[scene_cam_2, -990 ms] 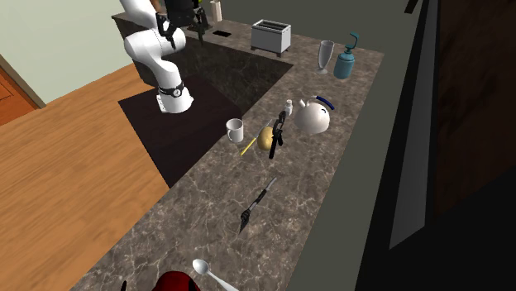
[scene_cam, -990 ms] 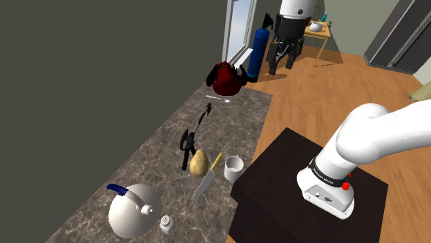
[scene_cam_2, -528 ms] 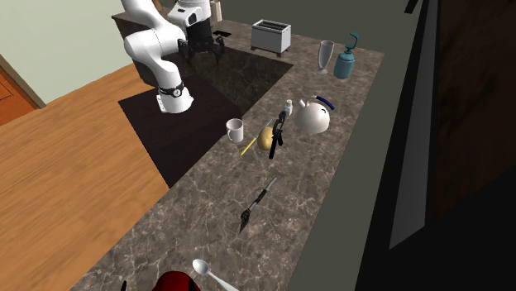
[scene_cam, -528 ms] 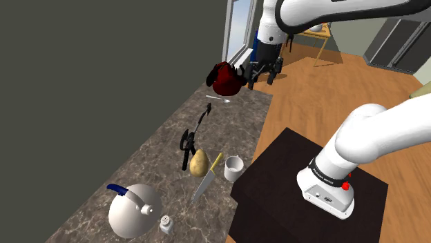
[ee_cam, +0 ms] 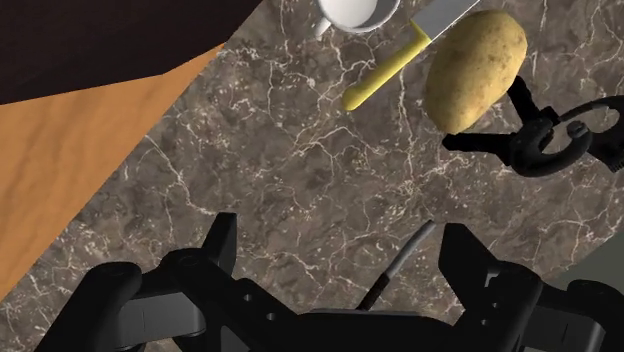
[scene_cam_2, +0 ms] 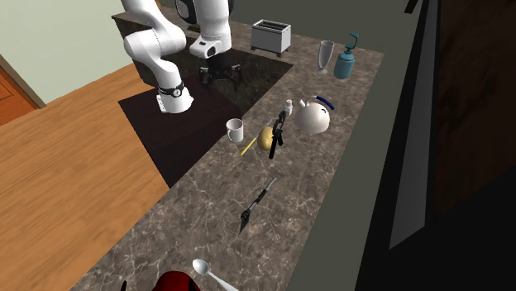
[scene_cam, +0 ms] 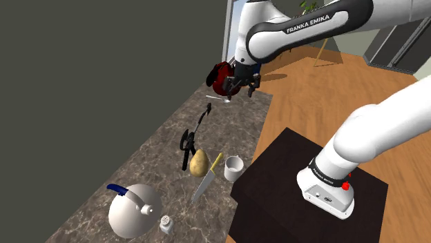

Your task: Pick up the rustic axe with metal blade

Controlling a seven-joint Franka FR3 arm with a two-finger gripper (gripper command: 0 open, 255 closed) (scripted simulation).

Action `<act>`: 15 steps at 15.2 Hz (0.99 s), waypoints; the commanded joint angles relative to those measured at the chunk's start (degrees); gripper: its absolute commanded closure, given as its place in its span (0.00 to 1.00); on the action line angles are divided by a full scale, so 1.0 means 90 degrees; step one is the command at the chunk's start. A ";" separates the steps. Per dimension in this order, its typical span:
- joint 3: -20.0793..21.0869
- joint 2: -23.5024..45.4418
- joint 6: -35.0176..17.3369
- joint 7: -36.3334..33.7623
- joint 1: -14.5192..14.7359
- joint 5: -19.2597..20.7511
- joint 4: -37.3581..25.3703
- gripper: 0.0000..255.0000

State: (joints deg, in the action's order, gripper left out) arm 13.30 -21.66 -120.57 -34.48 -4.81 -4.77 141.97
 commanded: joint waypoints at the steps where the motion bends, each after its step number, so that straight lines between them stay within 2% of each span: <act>1: 0.0137 0.0459 -0.0497 -0.0402 -0.0101 0.0103 -0.0042 0.00; 5: 0.0366 0.1450 -0.1322 -0.1292 -0.0293 0.0495 -0.0309 0.00; 9: 0.0461 0.2491 -0.1984 -0.2303 -0.0432 0.1125 -0.0738 0.00; 15: 0.0151 0.4030 -0.2624 -0.3821 -0.0291 0.2184 -0.1660 0.00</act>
State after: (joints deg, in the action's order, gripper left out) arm 15.24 12.15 -143.21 -66.17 -7.92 13.17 128.59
